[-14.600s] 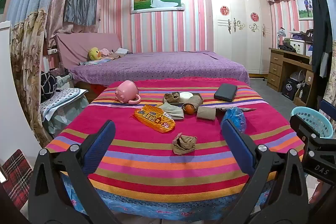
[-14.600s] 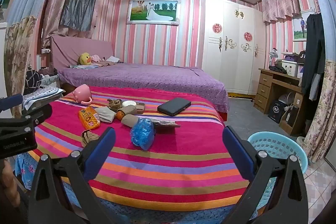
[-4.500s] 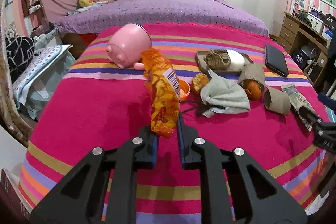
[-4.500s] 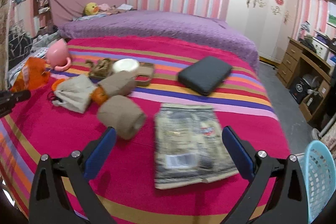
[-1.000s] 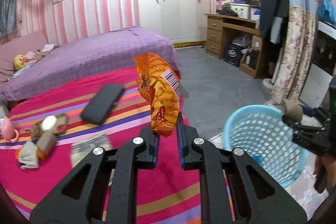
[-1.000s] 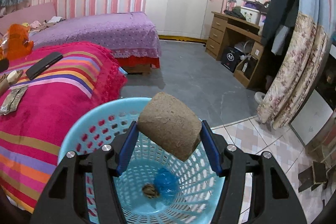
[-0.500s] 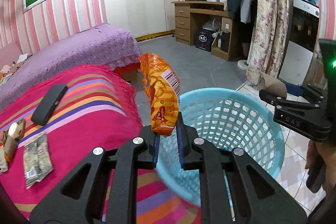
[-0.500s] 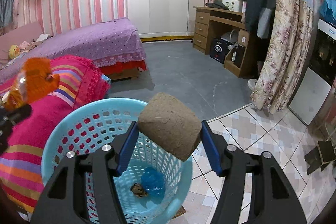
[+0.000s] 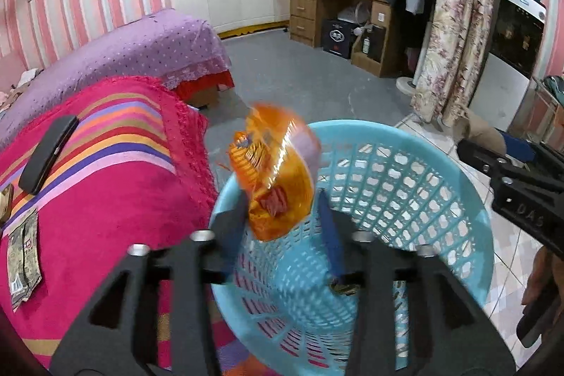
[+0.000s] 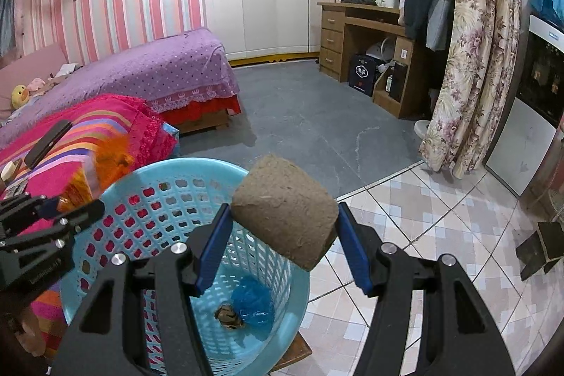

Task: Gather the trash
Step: 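Open the left gripper over the basket while the right releases the tube into it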

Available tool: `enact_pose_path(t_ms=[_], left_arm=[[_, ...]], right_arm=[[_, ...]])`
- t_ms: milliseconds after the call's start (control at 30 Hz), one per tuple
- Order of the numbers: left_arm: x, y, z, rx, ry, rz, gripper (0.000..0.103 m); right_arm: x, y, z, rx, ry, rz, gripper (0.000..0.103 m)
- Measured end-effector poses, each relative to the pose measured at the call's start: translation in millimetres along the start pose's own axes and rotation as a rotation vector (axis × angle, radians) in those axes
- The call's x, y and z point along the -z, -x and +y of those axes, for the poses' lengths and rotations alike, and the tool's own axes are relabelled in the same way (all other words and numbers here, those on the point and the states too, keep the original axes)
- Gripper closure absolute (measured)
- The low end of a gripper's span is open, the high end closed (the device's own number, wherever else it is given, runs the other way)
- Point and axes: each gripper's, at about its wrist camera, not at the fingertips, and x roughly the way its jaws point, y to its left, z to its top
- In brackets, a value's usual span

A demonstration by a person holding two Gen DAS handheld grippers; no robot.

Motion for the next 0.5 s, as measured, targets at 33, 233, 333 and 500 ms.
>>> enact_pose_path(t_ms=[33,233,333,500], left_arm=[[1,0,1,-0.003,0.003,0.001,0.048],[3,7,27,-0.072,0.035,-0.019,0.016],[4,11,39,-0.074,0.046,-0.029,0.012],[12,13,46,-0.067,0.036,-0.011,0.012]], right_arm=[[0,-1,-1,0.001,-0.002,0.002,0.044],[-1,-2,7,-0.004,0.012,0.003,0.043],[-2,-2,14,-0.007,0.03,0.003,0.043],[-3,-5,24,-0.009,0.043,0.012,0.043]])
